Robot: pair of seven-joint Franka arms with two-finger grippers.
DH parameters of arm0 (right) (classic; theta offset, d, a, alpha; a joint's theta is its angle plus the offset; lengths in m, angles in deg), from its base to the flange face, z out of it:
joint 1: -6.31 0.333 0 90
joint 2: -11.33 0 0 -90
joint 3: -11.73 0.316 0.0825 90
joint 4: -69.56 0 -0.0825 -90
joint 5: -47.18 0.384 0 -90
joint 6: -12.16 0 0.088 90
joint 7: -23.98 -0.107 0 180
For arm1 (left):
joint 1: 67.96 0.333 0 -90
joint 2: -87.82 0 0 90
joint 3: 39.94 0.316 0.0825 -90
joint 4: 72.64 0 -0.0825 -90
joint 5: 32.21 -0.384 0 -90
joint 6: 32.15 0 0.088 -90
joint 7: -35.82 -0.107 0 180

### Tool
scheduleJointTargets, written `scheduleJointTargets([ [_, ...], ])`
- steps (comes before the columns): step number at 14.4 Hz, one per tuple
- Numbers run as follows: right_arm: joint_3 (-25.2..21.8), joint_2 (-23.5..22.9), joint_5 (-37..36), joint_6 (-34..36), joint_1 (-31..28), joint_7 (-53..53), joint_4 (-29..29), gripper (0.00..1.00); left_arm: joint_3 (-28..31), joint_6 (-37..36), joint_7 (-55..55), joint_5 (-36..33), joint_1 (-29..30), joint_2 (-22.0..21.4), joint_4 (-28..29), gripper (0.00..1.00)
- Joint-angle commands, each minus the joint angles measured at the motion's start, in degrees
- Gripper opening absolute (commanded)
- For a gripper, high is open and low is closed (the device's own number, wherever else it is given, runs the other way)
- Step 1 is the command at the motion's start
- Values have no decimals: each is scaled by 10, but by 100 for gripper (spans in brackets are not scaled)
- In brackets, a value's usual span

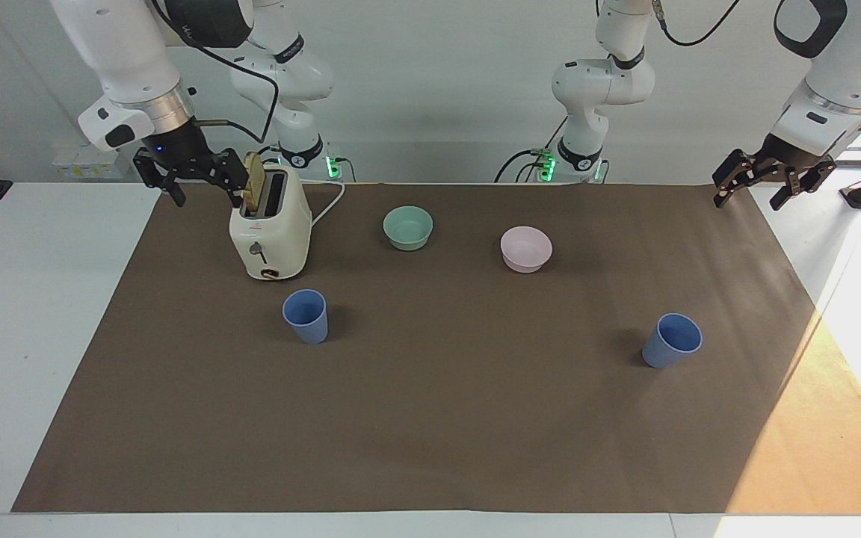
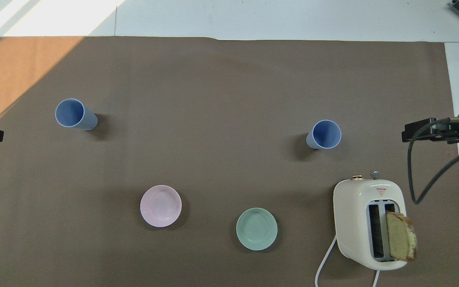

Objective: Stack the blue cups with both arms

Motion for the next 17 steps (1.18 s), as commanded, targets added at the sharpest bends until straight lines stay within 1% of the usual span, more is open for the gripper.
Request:
scheduleJointTargets([
  [1,0,-4,4,4,-1,-10,6,100,-1,-11,0,-3,3,1,-8,100],
  [6,0,-4,4,4,-1,-10,6,100,-1,-7,4,-3,-2,2,-8,100],
  [9,0,-4,4,4,-1,-10,6,100,-1,-19,9,-3,-3,1,-8,100],
  [17,0,-4,4,4,-1,-10,6,100,-1,-12,8,-3,-1,2,-8,100],
])
